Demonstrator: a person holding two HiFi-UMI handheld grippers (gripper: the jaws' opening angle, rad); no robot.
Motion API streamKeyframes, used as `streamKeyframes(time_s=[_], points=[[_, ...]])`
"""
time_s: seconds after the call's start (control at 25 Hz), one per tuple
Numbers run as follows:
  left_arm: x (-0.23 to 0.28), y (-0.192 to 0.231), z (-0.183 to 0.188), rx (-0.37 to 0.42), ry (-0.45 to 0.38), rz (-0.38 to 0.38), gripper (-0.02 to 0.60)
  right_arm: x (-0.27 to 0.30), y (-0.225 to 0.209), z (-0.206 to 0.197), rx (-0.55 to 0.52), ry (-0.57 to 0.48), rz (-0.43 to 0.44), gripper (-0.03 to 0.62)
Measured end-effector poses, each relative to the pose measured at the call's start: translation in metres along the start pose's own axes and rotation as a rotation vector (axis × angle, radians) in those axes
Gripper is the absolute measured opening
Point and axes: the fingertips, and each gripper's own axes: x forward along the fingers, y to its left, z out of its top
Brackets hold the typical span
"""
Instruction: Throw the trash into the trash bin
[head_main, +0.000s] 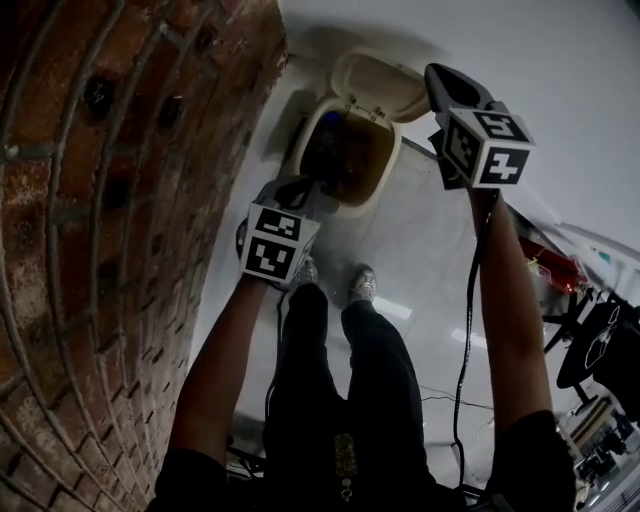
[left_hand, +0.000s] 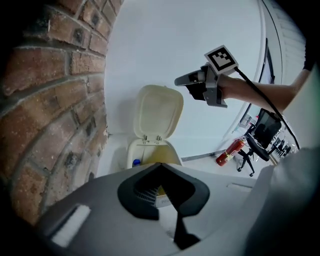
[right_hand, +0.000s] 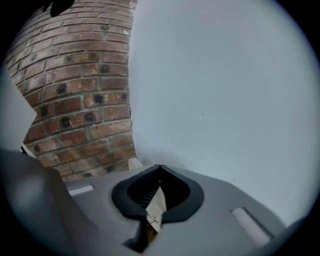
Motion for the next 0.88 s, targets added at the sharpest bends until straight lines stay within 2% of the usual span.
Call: streamKeyframes(time_s=[0.24,0.44,0.6,0.76,0.88], points=[[0.001,0.004,-0.002,0.001,-0.002,0.005,0.006,0.019,-0.013,-0.015,0.141,0.089,0.012,0.003],[0.001,0.003,-0.017,-0.003,0.022,-0.001,0.006,0.018,-0.006,-0.022,0.259,0.132,0.093,0.003],[-0.002,0.012,-0.015,0.002,0.013,0.017,0.006,0.01,0.014,-0.032,0.234,0.162,0.164,0.002],[-0.009,0.028,0.007,0.004,-0.039,0.056,0.006,0.001,0.047,-0.055,0.155,0.225,0.232,0.003],[-0.013,0.037,0.026,0.012,-0.083,0.08,0.006,-0.009,0.071,-0.073,0.159,0.239,0.273,0.003]])
